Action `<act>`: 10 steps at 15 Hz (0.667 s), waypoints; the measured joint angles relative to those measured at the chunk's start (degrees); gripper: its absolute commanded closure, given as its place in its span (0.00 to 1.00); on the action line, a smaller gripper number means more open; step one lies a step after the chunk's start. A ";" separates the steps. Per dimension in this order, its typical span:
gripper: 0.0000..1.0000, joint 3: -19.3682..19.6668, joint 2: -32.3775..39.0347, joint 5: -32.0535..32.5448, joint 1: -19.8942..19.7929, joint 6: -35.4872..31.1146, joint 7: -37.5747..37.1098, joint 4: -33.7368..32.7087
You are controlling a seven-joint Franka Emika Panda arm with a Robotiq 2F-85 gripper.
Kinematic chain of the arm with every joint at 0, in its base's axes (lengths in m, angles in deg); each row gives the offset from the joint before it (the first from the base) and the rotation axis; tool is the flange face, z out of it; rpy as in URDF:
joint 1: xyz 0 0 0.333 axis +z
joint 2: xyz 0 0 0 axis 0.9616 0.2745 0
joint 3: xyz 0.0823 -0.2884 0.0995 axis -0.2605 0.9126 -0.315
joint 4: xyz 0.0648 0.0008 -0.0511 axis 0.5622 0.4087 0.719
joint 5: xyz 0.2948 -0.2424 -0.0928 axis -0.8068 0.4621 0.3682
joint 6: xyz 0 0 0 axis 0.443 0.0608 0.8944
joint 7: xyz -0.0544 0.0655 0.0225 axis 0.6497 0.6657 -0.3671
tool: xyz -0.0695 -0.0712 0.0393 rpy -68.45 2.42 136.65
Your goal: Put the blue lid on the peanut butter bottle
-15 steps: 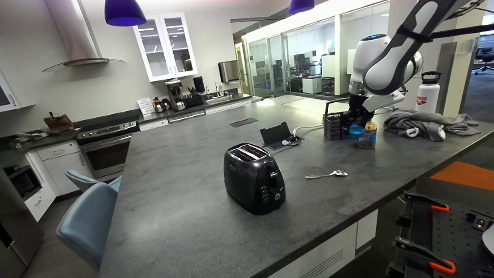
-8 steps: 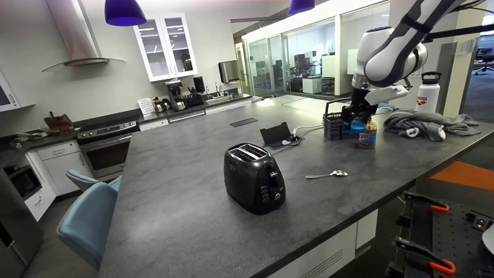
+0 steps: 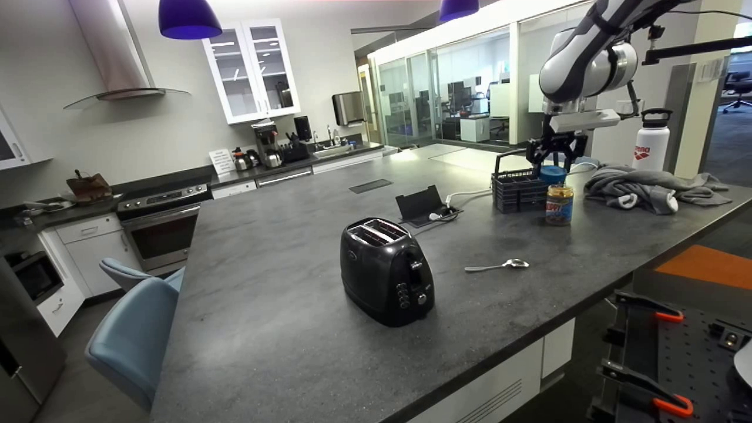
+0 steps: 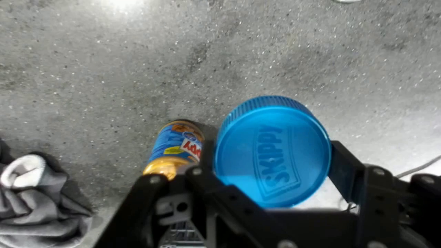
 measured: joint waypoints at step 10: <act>0.45 2.88 15.78 -7.80 -6.45 7.54 -1.25 -19.87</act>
